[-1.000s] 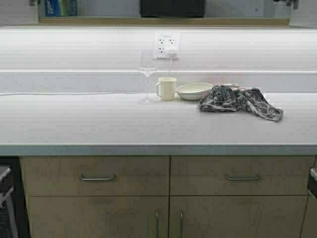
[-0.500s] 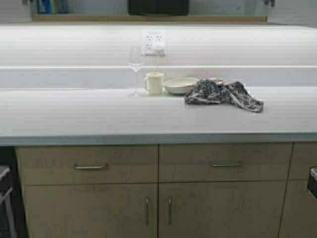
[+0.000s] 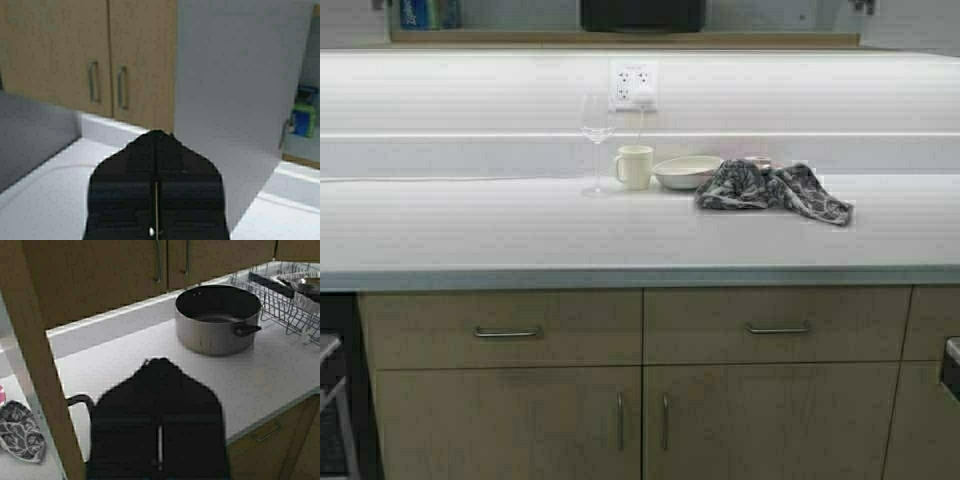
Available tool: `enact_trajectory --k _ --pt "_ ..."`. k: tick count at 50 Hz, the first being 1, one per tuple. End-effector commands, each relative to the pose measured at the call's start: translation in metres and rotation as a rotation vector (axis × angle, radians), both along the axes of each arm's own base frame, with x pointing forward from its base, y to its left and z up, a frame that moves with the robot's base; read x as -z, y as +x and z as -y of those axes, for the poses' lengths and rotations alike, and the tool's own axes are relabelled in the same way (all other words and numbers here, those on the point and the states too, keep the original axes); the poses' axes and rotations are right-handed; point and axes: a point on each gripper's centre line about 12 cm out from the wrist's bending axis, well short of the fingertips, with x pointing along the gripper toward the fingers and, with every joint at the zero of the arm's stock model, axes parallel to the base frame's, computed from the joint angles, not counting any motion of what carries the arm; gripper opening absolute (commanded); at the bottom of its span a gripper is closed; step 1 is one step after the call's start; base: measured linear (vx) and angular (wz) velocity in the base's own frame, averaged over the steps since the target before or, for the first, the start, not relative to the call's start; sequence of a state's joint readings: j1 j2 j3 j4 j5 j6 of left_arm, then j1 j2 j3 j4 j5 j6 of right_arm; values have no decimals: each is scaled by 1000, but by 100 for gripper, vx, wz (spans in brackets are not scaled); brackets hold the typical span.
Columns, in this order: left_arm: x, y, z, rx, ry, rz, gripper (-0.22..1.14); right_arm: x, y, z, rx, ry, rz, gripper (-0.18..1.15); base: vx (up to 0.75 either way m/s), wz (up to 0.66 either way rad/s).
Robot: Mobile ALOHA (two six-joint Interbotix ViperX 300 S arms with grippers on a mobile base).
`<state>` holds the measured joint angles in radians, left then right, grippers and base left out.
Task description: Open the cabinet, put the pot inside, then close it
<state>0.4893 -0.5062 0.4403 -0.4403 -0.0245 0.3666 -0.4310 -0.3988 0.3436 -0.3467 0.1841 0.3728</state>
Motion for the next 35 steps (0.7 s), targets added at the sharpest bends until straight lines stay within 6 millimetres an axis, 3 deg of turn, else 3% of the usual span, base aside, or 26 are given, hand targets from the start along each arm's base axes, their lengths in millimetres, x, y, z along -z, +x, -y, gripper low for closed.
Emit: enact_trajectory --k 1,16,26,35 --pt "-17 7 -24 -54 16 26 4 -14 10 6 5 -14 19 7 0 0" --pt "-35 68 -68 -58 6 36 3 -7 43 21 5 -3 -1 7 1 1" --pt "-26 98 -49 38 -35 -17 3 -1 69 17 -31 8 -13 7 2 0" --pt "-16 108 -17 113 -43 -39 3 -4 86 -18 -121 3 -7 7 2 0"
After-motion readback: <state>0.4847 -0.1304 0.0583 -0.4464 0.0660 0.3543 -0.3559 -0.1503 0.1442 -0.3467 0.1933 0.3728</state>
